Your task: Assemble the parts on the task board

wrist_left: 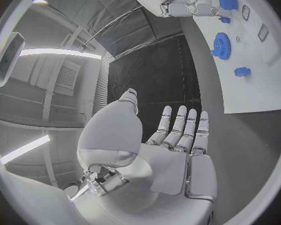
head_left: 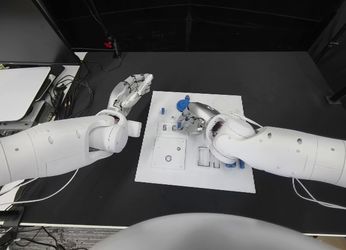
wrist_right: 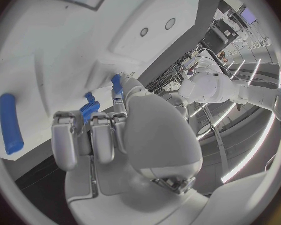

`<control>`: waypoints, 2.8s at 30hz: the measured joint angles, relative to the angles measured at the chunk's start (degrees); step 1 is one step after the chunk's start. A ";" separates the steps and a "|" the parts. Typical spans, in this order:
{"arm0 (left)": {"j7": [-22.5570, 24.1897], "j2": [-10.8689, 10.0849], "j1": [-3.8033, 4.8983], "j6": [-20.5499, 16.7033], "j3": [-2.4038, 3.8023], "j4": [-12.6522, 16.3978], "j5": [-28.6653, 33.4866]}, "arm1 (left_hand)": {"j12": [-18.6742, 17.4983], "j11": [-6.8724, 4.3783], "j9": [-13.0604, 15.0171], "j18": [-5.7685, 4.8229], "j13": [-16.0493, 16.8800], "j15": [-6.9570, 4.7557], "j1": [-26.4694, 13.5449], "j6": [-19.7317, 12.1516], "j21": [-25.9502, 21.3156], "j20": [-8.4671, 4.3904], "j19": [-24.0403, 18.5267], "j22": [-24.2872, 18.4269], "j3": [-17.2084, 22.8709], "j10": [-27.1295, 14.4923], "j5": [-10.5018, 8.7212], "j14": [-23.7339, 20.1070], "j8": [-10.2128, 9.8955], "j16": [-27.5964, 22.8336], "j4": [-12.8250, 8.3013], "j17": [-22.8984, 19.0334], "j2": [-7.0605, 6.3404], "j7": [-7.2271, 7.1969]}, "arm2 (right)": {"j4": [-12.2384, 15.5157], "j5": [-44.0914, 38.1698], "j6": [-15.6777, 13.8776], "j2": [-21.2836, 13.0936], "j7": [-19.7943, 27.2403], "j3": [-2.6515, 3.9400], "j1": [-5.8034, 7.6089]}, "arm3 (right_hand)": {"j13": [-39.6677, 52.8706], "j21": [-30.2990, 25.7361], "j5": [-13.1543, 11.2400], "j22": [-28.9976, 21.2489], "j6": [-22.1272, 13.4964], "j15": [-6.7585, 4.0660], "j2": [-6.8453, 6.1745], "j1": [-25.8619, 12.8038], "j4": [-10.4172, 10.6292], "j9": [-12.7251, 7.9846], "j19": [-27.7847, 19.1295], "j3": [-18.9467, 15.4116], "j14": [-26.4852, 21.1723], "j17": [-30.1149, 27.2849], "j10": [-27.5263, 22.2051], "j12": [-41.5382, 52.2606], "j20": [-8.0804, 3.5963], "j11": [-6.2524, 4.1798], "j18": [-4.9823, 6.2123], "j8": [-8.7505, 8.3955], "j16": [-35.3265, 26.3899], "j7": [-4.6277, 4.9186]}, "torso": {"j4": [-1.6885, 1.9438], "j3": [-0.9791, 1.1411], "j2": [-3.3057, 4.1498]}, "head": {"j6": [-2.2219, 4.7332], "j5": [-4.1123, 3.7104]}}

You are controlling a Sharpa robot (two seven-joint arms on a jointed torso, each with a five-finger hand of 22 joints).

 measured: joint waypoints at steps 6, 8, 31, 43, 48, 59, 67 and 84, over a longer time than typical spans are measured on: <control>0.00 -0.03 0.00 0.00 -0.01 -0.01 0.00 | 0.00 0.00 -0.05 0.00 0.00 0.00 0.25 0.00 0.00 0.00 0.00 0.00 0.00 0.00 0.22 0.00 0.00 0.00 0.00 0.00 0.25 0.00 | 0.05 -0.05 0.76 0.06 0.06 0.00 -0.10 | 0.00 0.00 0.00 0.00 -0.21 0.00 0.00 0.00 0.00 0.00 0.00 0.00 0.00 0.00 -0.21 0.00 0.00 0.21 0.00 -0.06 0.00 0.19 | 0.00 0.00 0.03 | -0.02 -0.19; 0.00 -0.03 0.00 0.00 -0.01 -0.01 0.00 | 0.00 0.00 -0.05 0.00 0.00 0.00 0.25 0.00 0.00 0.00 0.00 0.00 0.00 0.00 0.22 0.00 0.00 0.00 0.00 0.00 0.25 0.00 | -0.04 -0.06 0.95 0.14 0.09 0.00 -0.13 | 0.00 0.00 0.00 0.00 -0.22 0.00 0.00 0.00 0.00 -0.01 0.00 0.00 0.00 0.00 -0.21 0.00 0.00 0.21 0.00 -0.08 0.00 0.18 | 0.00 -0.01 0.03 | -0.07 -0.20; 0.00 -0.11 0.00 0.00 -0.03 0.04 0.00 | 0.00 0.00 -0.05 0.00 0.01 0.00 0.25 0.00 0.00 0.00 0.00 0.00 0.00 0.00 0.22 0.00 -0.01 0.00 0.00 0.00 0.25 0.00 | -0.57 -0.20 1.52 0.38 0.43 0.08 -0.27 | 0.00 0.00 -0.30 0.00 -0.85 0.41 -0.74 -0.15 -0.50 -0.14 -0.20 -0.13 0.00 -0.01 0.00 0.00 0.19 0.41 0.00 -0.09 0.00 0.36 | 0.03 -0.01 -0.01 | -0.06 -0.32; 0.00 -0.08 0.00 0.01 -0.05 -0.02 0.00 | 0.00 0.00 -0.05 0.00 0.01 0.00 0.25 0.00 0.00 0.00 0.00 0.04 0.00 0.00 0.22 0.00 -0.01 0.00 0.00 0.00 0.25 0.00 | -0.52 -0.40 1.78 0.26 0.34 0.00 -0.46 | 0.00 0.00 -0.94 0.01 -2.16 0.83 -2.92 -1.13 -0.72 -0.08 -0.20 -0.23 -0.01 -0.01 -0.01 0.00 0.61 1.24 0.00 -0.41 0.00 1.25 | 0.02 0.01 0.00 | -0.09 -0.52; 0.00 -0.10 0.00 0.01 -0.06 -0.03 0.00 | 0.00 0.00 -0.04 0.00 0.01 0.00 0.25 0.00 0.00 0.00 0.00 0.03 0.00 0.00 0.22 0.00 -0.01 0.00 0.00 0.00 0.25 0.00 | -0.52 -0.51 1.74 0.30 0.40 0.00 -0.48 | 0.00 0.00 -1.45 0.04 -3.00 1.24 -4.43 -1.09 -0.22 -0.08 -0.21 -0.72 -0.01 -0.01 0.00 0.00 1.02 1.64 0.00 -0.41 0.00 1.72 | 0.02 0.01 0.00 | -0.07 -0.53; 0.00 -0.04 0.00 0.01 -0.07 -0.06 0.00 | -0.01 0.00 -0.04 0.00 0.01 0.00 0.25 0.00 0.00 0.00 0.00 0.03 0.00 0.00 0.22 0.00 -0.01 0.00 0.00 0.00 0.25 0.00 | -0.55 -0.65 1.54 0.32 0.70 0.00 -0.48 | 0.00 0.00 -3.42 0.03 -4.13 1.64 -6.47 -1.20 2.80 -0.09 -0.22 -1.61 0.00 -0.01 -0.18 0.00 1.43 1.87 0.00 -0.41 0.00 1.99 | 0.02 -0.01 0.01 | -0.02 -0.66; 0.00 0.04 0.00 0.04 -0.08 -0.12 0.00 | -0.01 0.00 -0.11 0.00 0.01 0.00 0.48 0.00 0.15 0.21 -0.21 0.05 0.00 0.00 0.47 0.00 -0.01 0.00 0.00 0.00 0.48 0.00 | -0.44 -0.85 0.76 0.23 1.16 0.00 -0.50 | 0.00 0.00 -5.94 0.03 -6.06 2.05 -9.06 -2.60 6.28 -0.09 -0.19 -4.80 0.00 0.04 -0.08 0.00 1.86 2.40 0.00 -0.41 0.00 2.37 | 0.02 -0.01 0.01 | -0.03 -0.69; 0.00 -2.49 1.46 0.07 -0.20 1.66 -12.73 | 8.46 -2.34 -0.33 4.81 1.75 -3.24 0.18 0.60 17.60 1.79 22.25 8.45 -2.65 18.69 0.67 22.44 1.00 8.08 0.04 2.26 -0.82 0.07 | 8.94 6.89 -17.24 -12.14 19.26 0.07 0.59 | 0.00 -3.14 -3.36 0.02 -10.44 3.75 -8.44 -15.97 6.56 0.01 0.00 -12.55 -0.11 0.02 -0.15 0.00 3.69 3.11 0.00 -0.41 0.00 2.78 | 0.00 0.08 -0.08 | 0.04 0.01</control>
